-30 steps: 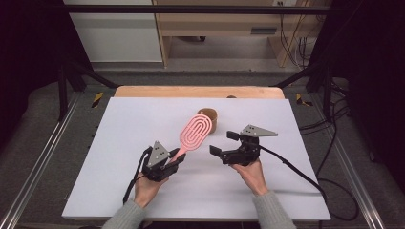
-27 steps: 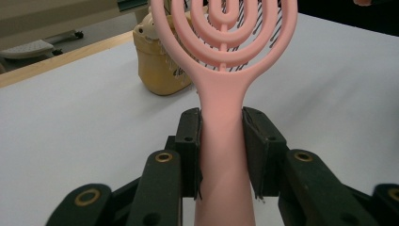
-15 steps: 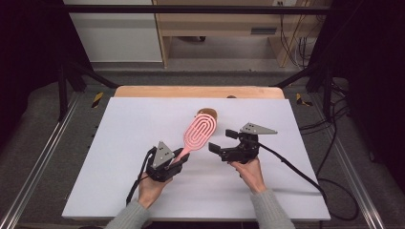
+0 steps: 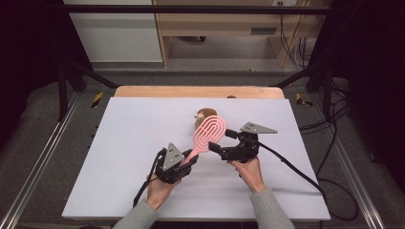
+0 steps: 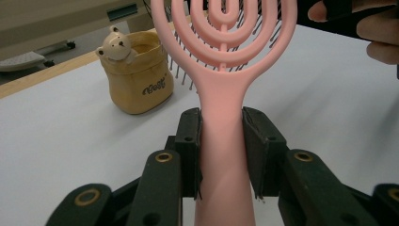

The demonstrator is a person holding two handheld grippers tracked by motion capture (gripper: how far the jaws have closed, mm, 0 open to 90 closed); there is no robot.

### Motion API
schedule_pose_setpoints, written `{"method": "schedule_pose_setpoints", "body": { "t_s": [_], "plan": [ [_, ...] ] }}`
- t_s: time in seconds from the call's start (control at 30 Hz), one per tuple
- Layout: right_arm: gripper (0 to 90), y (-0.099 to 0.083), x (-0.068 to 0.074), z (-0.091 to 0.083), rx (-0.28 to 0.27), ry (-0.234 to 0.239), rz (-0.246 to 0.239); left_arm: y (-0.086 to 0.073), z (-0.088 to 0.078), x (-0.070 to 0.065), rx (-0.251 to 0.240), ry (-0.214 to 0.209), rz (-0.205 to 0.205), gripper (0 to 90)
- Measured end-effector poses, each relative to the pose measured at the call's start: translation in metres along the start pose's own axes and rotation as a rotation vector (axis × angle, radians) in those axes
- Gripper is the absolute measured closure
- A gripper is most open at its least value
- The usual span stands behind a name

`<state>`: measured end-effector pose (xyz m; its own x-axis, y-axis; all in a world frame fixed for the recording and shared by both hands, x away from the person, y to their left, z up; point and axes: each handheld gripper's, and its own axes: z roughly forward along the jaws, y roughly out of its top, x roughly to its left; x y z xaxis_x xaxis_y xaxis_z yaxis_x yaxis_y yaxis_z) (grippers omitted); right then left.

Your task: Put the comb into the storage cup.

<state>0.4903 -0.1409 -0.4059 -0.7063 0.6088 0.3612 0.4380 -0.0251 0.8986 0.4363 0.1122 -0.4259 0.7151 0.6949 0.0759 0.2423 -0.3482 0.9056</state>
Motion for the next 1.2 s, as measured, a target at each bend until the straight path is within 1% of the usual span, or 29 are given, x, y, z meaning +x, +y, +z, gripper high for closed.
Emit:
{"method": "schedule_pose_setpoints", "body": {
  "t_s": [0.13, 0.27, 0.43, 0.47, 0.5, 0.57, 0.6, 0.73, 0.77, 0.8, 0.83, 0.9, 1.07, 1.2],
  "plan": [
    [3.4, 0.000, -0.001, 0.000, -0.001, -0.002, 0.001, 0.001, 0.002, -0.004, -0.004, -0.008, -0.001, 68.5],
    [5.7, 0.000, -0.002, 0.001, 0.007, -0.007, 0.008, 0.001, 0.002, -0.008, -0.008, -0.014, 0.006, 68.5],
    [11.9, 0.001, -0.003, 0.002, 0.005, -0.003, 0.020, 0.002, 0.002, -0.011, -0.010, -0.017, 0.012, 68.5],
    [11.9, 0.001, -0.003, 0.002, 0.005, -0.003, 0.020, 0.002, 0.002, -0.011, -0.010, -0.017, 0.012, 68.5],
    [15.0, 0.001, -0.003, 0.002, 0.006, 0.006, 0.020, 0.002, 0.002, -0.011, -0.011, -0.019, 0.013, 68.5],
    [18.1, 0.001, -0.003, 0.001, 0.012, 0.012, 0.026, 0.002, 0.002, -0.012, -0.013, -0.019, 0.016, 68.5],
    [18.1, 0.001, -0.003, 0.001, 0.012, 0.012, 0.026, 0.002, 0.002, -0.012, -0.013, -0.019, 0.016, 68.5],
    [25.5, 0.003, -0.004, 0.001, 0.027, 0.034, 0.040, 0.001, 0.003, -0.013, -0.014, -0.019, 0.016, 68.5],
    [25.5, 0.003, -0.004, 0.001, 0.027, 0.034, 0.040, 0.001, 0.003, -0.013, -0.014, -0.018, 0.015, 68.5],
    [27.3, 0.003, -0.004, 0.000, 0.029, 0.039, 0.042, 0.001, 0.003, -0.013, -0.015, -0.017, 0.017, 68.5],
    [31.9, 0.003, -0.005, 0.000, 0.036, 0.051, 0.045, 0.001, 0.004, -0.013, -0.015, -0.019, 0.016, 68.5],
    [34.5, 0.004, -0.005, 0.000, 0.040, 0.061, 0.051, 0.000, 0.004, -0.014, -0.015, -0.018, 0.017, 68.5],
    [40.5, 0.004, -0.005, -0.001, 0.052, 0.067, 0.058, 0.000, 0.004, -0.014, -0.021, -0.017, 0.017, 68.4],
    [45.3, 0.005, -0.005, -0.002, 0.053, 0.068, 0.050, -0.001, 0.005, -0.014, -0.016, -0.018, 0.013, 68.4]
  ]
}}
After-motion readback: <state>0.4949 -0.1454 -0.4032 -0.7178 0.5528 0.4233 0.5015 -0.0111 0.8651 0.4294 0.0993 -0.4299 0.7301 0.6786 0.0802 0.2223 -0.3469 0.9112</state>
